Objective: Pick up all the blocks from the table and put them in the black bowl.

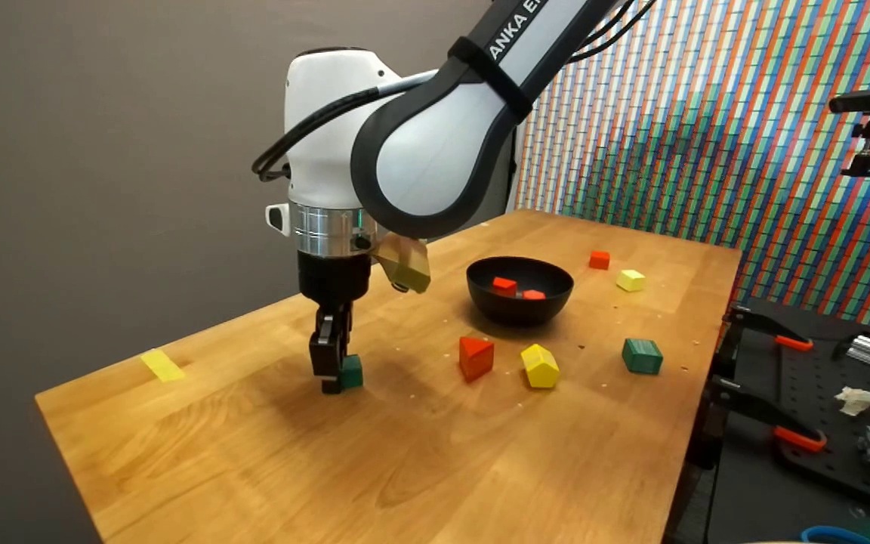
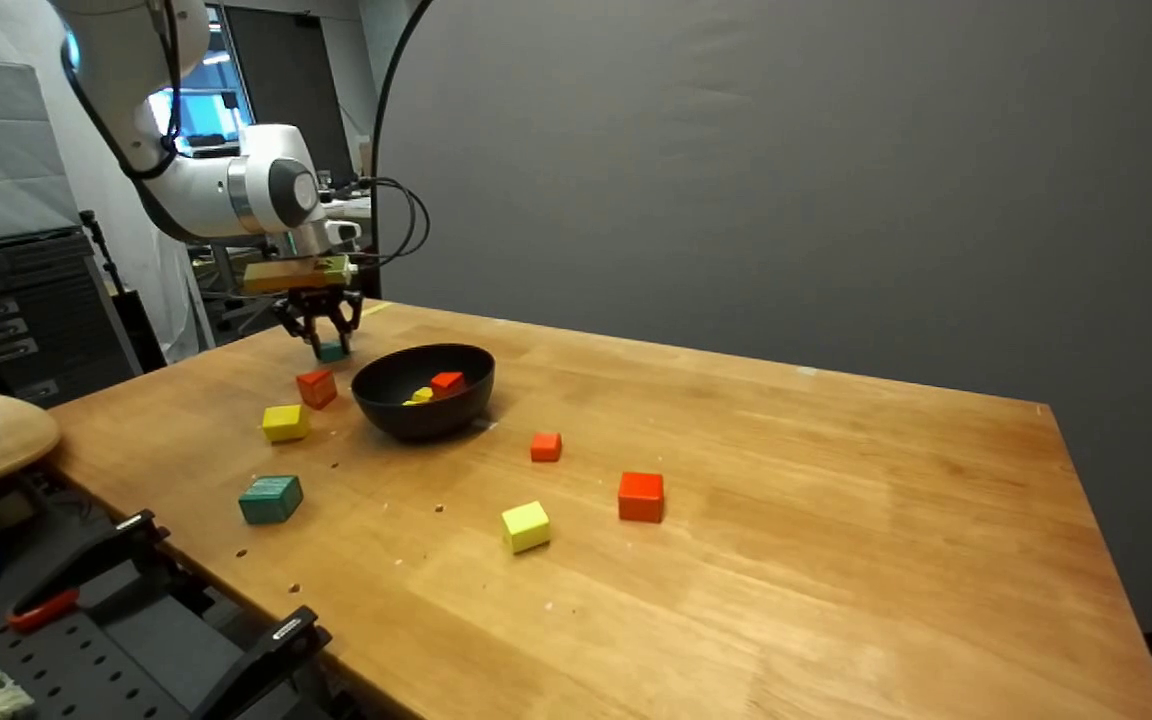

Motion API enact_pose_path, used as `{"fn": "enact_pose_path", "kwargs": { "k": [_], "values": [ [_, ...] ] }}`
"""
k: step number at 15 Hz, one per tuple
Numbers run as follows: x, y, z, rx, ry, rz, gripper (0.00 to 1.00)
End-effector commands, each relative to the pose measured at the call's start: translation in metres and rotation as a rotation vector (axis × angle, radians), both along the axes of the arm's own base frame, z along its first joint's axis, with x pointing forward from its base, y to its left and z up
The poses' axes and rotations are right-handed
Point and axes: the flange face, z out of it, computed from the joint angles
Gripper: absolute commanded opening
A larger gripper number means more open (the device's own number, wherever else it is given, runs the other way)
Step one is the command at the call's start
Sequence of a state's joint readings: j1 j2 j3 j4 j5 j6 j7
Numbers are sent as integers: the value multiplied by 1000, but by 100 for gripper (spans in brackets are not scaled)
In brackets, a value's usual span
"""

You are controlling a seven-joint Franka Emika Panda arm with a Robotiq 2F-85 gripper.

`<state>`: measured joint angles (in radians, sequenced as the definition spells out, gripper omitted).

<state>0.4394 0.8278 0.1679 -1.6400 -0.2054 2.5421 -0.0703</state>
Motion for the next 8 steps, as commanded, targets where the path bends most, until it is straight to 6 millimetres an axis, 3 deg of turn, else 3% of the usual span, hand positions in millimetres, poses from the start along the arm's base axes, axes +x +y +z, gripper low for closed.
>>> {"fn": "enact_pose_path", "kwargs": {
  "k": [1,3,5,8],
  "values": [
    [4,0,12,-36,-47,-4,16],
    [-2,-18,34,-54,-65,-43,16],
    [-10,-48,64,-57,-89,-141,16],
    [-15,-93,93,-55,-141,-321,16]
  ]
}}
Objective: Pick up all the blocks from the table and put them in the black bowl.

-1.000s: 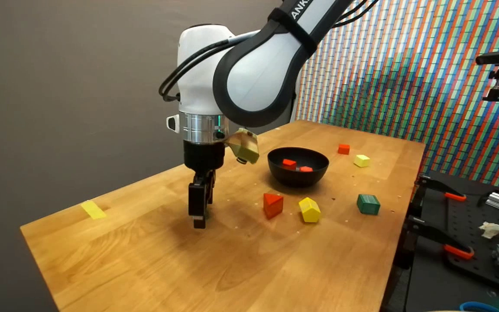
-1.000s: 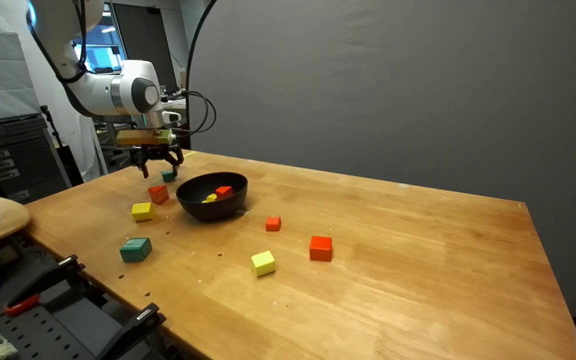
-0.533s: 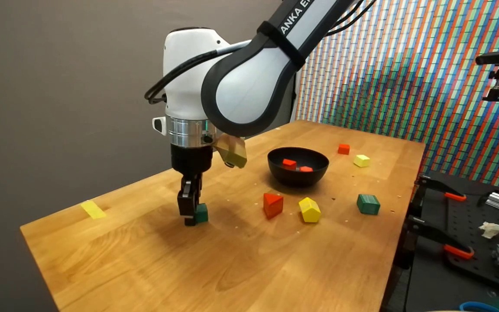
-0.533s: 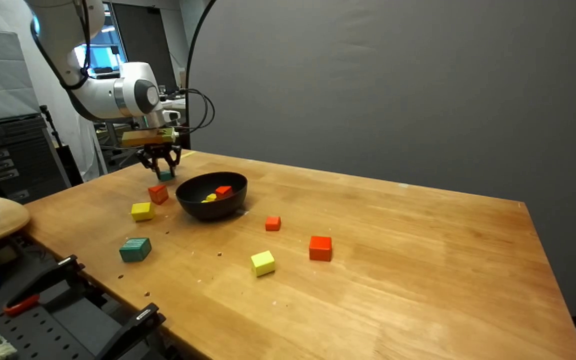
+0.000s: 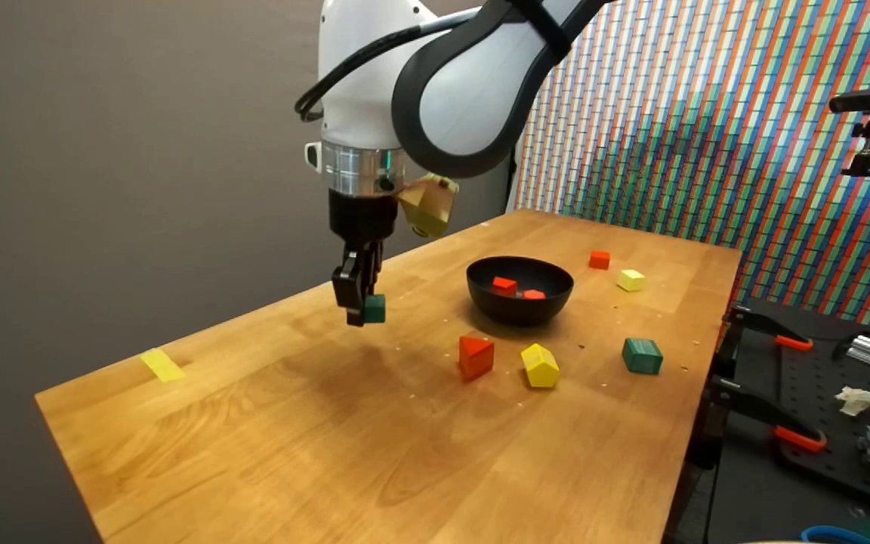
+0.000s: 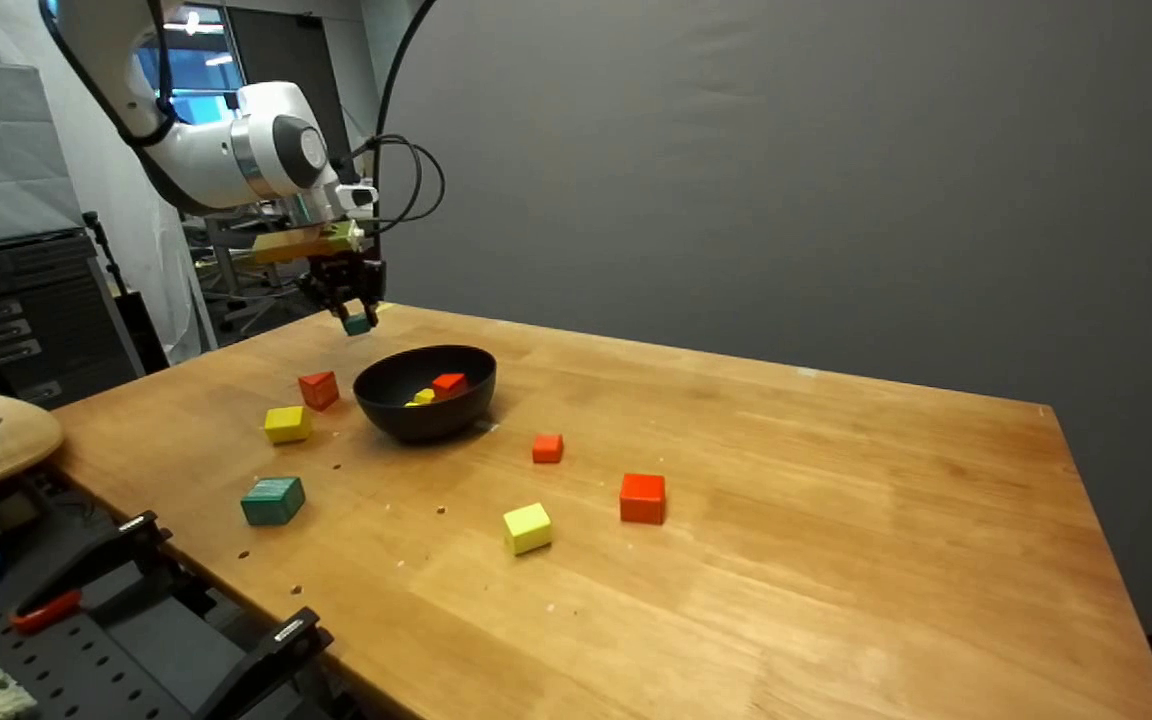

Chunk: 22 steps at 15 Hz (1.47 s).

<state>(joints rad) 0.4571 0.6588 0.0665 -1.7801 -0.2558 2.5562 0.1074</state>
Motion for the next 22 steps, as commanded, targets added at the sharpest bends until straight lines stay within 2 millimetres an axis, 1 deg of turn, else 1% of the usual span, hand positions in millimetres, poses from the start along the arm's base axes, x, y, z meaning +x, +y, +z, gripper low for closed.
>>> {"fn": "enact_pose_path", "kwargs": {
  "k": [1,2,4,8,10,11,12,13,15,16,17,18,20,22],
  "values": [
    [-26,-61,47,2,-62,-195,16],
    [-31,-80,54,3,-67,-254,16],
    [-45,-122,56,-6,-62,-375,16],
    [-83,-207,41,-59,-53,-612,16],
    [-96,-236,36,-75,-58,-727,16],
    [-103,-246,34,-76,-61,-763,66],
    [-108,-254,33,-68,-62,-792,67],
    [-113,-259,34,-62,-73,-816,74],
    [-120,-262,39,-35,-90,-841,88],
    [-123,-258,45,-12,-105,-837,96],
    [-124,-252,50,27,-105,-821,100],
    [-126,-236,58,79,-112,-762,100],
    [-130,-196,65,118,-104,-655,100],
    [-133,-149,64,155,-55,-557,100]
  ]
}}
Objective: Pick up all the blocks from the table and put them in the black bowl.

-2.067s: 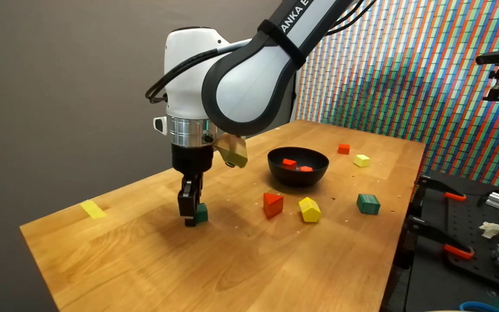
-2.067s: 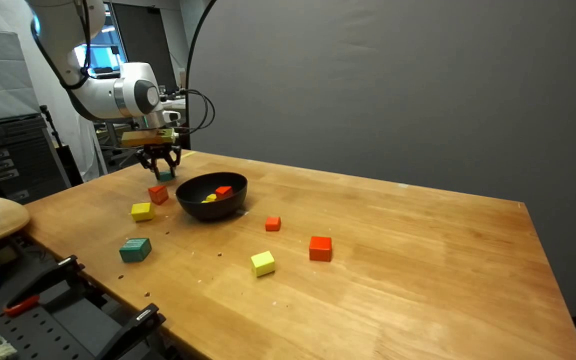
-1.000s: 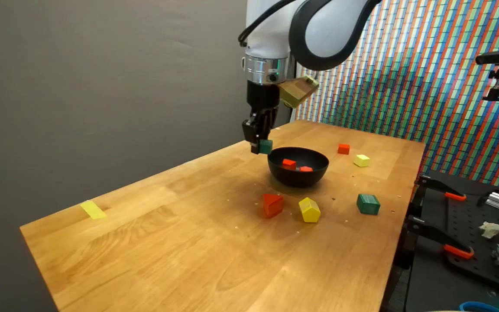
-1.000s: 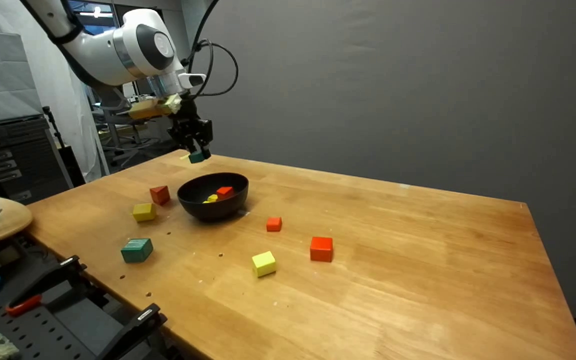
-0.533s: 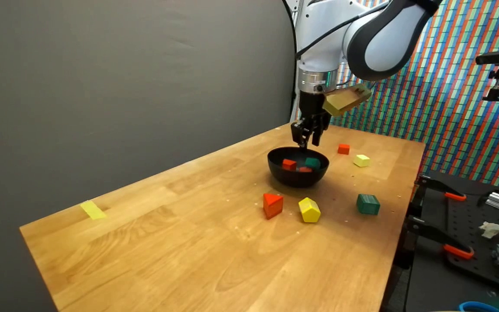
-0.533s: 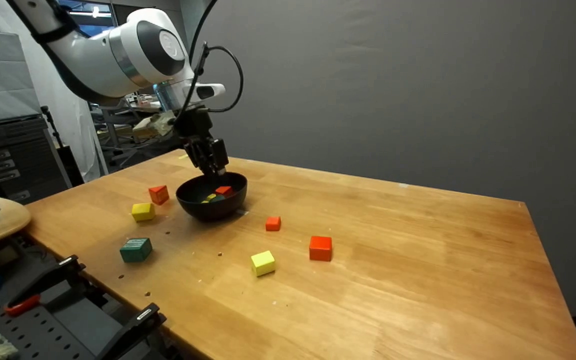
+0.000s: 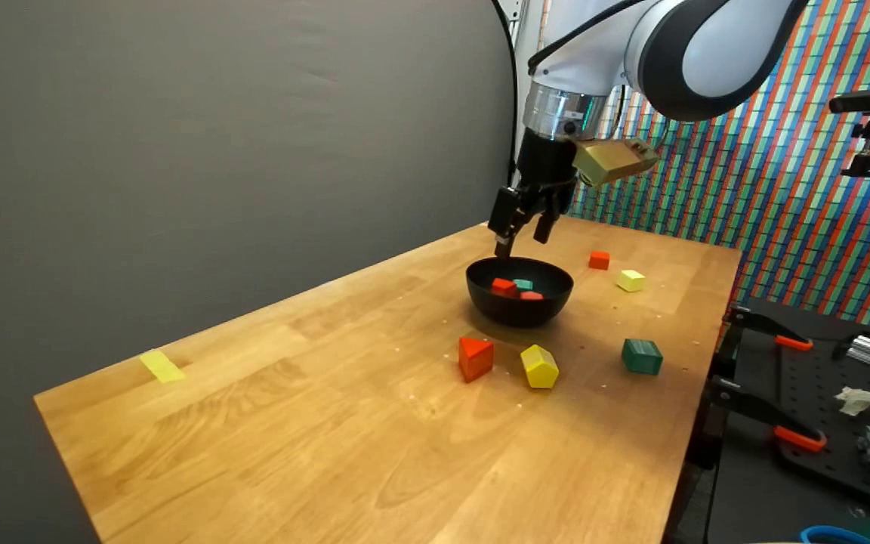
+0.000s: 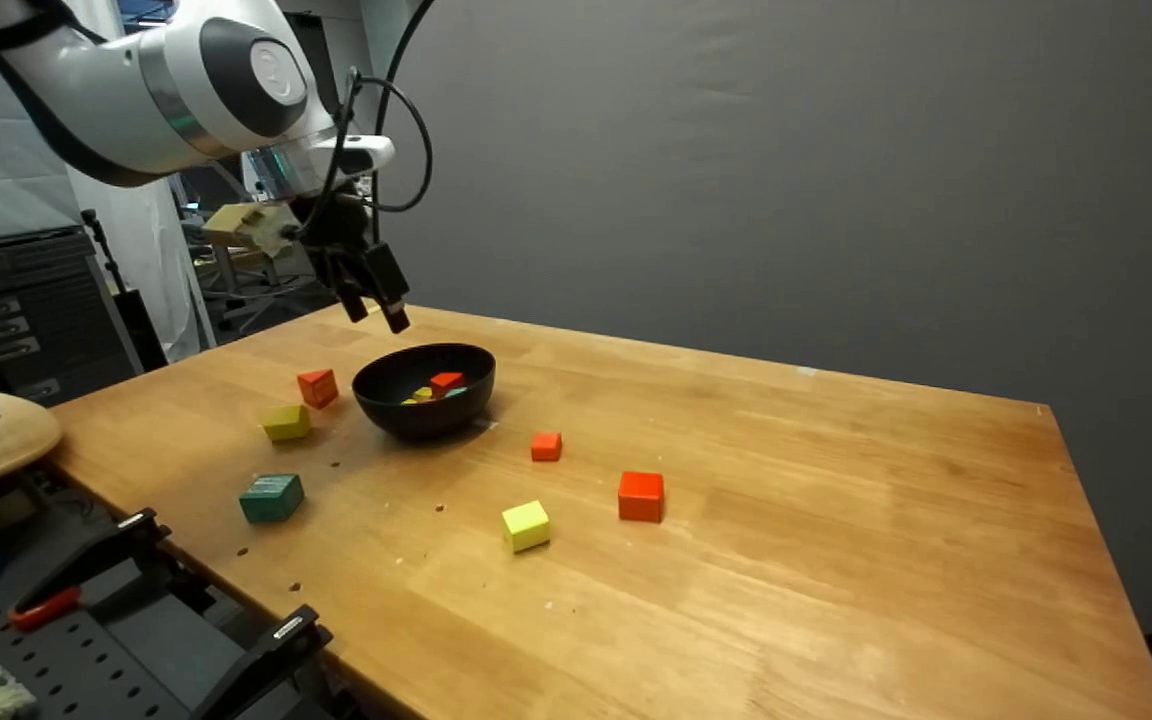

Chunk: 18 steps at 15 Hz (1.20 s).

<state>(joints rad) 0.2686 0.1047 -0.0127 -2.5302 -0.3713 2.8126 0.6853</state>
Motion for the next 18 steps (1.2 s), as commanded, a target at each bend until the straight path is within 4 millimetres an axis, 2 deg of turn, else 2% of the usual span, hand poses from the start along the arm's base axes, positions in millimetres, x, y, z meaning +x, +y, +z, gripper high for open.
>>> {"fn": "enact_pose_path", "kwargs": {
  "k": [1,3,4,6,11,14,18],
  "values": [
    [-11,68,7,90,20,174,100],
    [-9,107,-5,169,61,242,100],
    [-20,84,3,115,52,180,100],
    [-21,106,-3,150,75,225,100],
    [-6,101,-50,47,154,198,100],
    [2,117,-72,49,190,218,100],
    [12,138,-85,50,199,249,100]
  ]
}}
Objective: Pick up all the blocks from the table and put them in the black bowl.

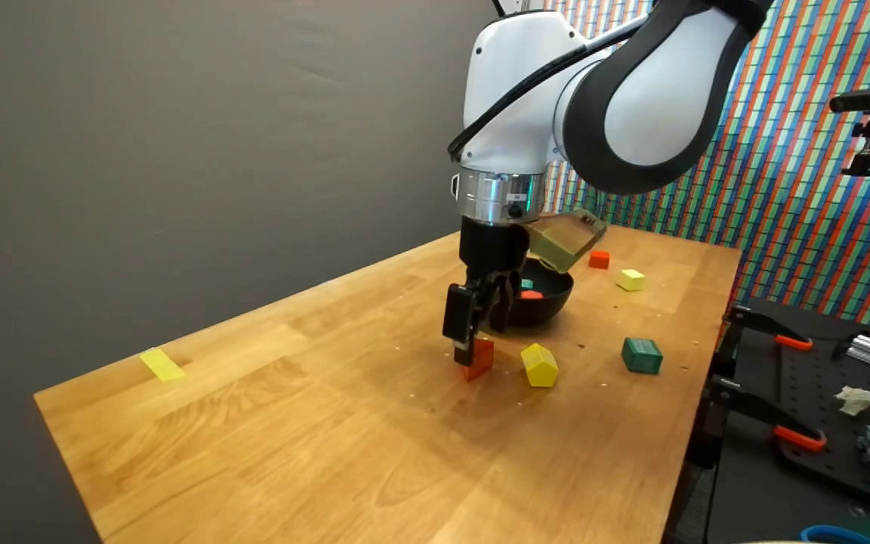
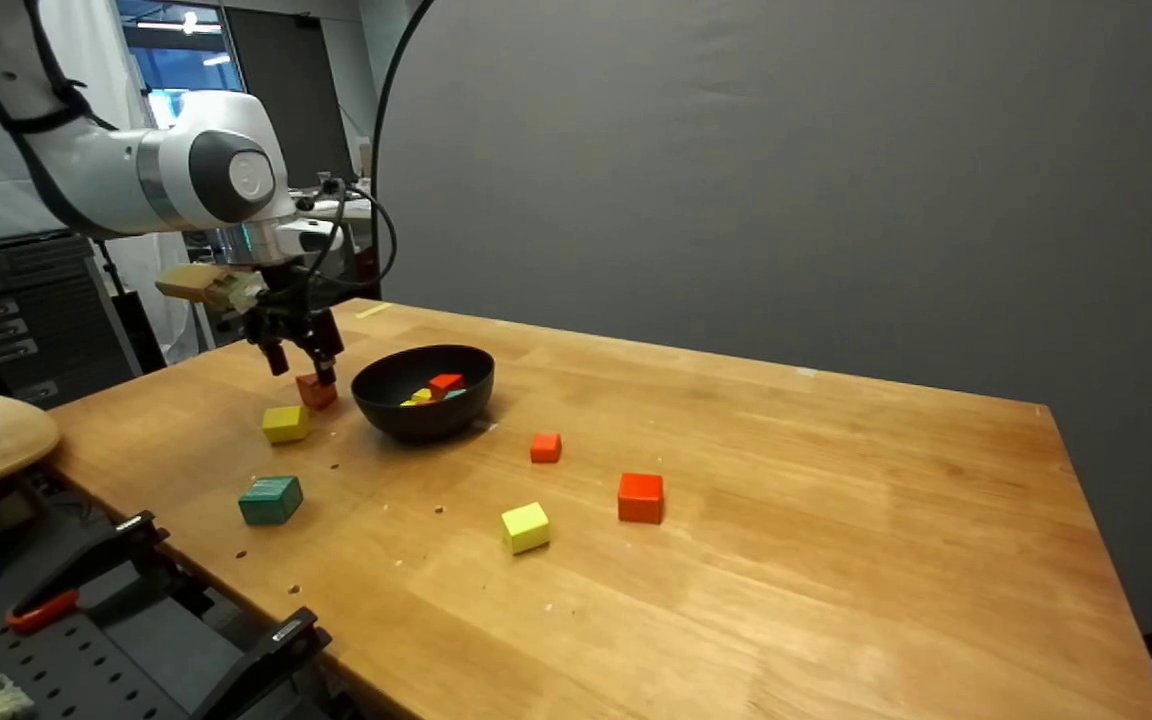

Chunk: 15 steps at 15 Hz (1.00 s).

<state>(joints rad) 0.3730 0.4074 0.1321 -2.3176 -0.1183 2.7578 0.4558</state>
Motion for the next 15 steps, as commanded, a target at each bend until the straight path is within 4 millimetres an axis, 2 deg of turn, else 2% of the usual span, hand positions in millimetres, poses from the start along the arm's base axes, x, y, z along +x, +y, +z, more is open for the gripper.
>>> {"fn": "enact_pose_path", "kwargs": {
  "k": [1,2,3,6,8,9,12,13,15],
  "values": [
    [15,17,-7,-25,-1,17,75],
    [17,18,-10,-45,2,19,75],
    [18,19,-13,-59,9,21,68],
    [18,21,-16,-84,17,32,42],
    [16,23,-6,-79,25,43,26],
    [14,22,6,-83,25,49,21],
    [4,13,50,-97,-8,40,21],
    [1,1,72,-102,-58,8,21],
    [4,-23,102,-102,-138,-81,21]
  ]
}}
